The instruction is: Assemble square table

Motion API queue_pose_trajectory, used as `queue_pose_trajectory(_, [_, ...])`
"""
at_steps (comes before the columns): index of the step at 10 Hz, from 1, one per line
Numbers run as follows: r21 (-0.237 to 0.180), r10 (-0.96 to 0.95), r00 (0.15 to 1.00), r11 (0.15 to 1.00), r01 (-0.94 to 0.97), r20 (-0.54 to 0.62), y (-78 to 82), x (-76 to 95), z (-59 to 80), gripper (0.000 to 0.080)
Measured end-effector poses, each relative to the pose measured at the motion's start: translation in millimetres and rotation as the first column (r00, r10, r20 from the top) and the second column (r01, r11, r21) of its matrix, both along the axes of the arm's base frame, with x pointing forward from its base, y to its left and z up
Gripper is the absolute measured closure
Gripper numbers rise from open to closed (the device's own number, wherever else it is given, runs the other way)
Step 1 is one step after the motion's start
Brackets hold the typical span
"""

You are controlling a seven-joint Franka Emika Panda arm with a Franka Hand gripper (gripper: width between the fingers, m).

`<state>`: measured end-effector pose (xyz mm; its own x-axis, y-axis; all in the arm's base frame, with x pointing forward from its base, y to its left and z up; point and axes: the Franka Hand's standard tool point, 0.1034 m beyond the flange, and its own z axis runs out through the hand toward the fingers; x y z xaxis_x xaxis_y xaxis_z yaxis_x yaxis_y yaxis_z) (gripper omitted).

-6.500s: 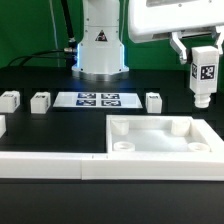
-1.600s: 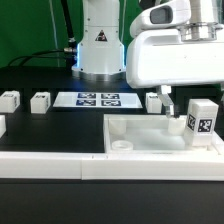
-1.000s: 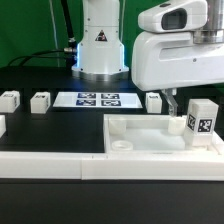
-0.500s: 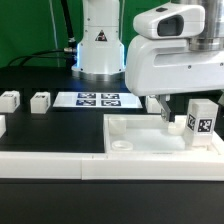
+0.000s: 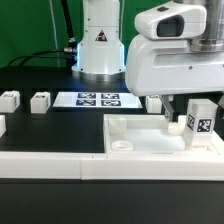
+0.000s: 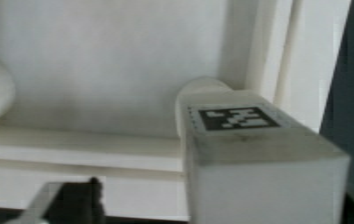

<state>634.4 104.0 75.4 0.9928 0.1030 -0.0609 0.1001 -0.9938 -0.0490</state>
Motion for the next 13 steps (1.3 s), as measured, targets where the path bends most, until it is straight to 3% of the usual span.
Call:
queue_pose_trajectory(1, [-0.001,-0.042,0.999,0.999,0.042,-0.002,0.6,-0.1,0.0,0.0372])
queue_pose_trajectory(2, [-0.006,-0.123,0.992,0.992,0.123,-0.006,1.1,-0.3,-0.1,0.0511])
queue_pose_trajectory(5, [-0.016,-0.282,0.959,0.959,0.282,-0.012,1.9,-0.4,-0.2,0.0511])
queue_pose_trajectory(8, [-0.035,-0.517,0.856,0.856,0.516,-0.020,9.1,-3.0,-1.5,0.0511])
queue_pose_trajectory(11, [-0.063,-0.806,0.591,0.592,0.804,-0.031,9.4,-2.8,-3.7,0.0509])
queue_pose_trajectory(13, [-0.068,-0.950,0.312,0.312,0.948,-0.011,9.3,0.3,-3.9,0.0509])
